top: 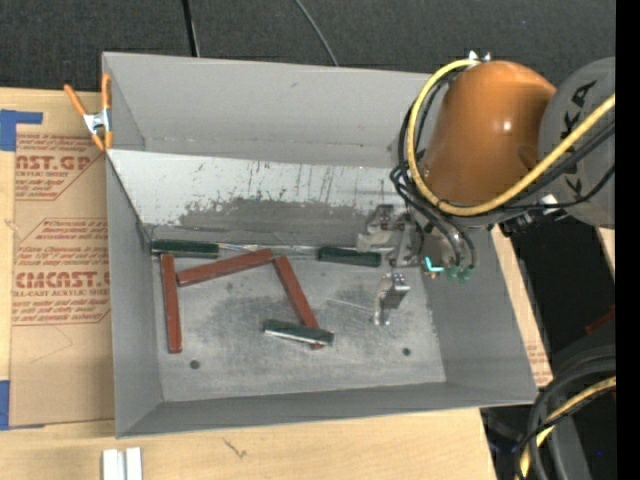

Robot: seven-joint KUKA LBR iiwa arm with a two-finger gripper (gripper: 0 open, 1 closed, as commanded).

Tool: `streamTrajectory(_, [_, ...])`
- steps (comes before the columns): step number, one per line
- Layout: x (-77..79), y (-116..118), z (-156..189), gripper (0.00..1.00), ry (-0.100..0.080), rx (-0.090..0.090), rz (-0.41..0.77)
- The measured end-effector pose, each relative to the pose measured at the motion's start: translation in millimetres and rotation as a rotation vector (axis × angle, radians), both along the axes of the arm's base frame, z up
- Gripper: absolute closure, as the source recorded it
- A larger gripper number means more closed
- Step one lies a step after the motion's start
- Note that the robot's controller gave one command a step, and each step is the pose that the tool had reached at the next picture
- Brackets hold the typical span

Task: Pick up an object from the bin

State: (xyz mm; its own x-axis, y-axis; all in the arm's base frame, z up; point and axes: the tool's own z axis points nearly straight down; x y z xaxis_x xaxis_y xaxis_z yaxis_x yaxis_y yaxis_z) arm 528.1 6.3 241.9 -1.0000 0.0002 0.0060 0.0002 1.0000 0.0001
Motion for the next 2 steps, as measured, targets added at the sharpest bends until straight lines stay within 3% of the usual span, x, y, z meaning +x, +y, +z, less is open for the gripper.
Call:
streamTrajectory(1, [1.5, 0, 4, 0.00, -0.008, 0.000, 0.000])
streamTrajectory(2, [-9.8, -2, -37, 0.00, -0.016, 0.000, 0.013])
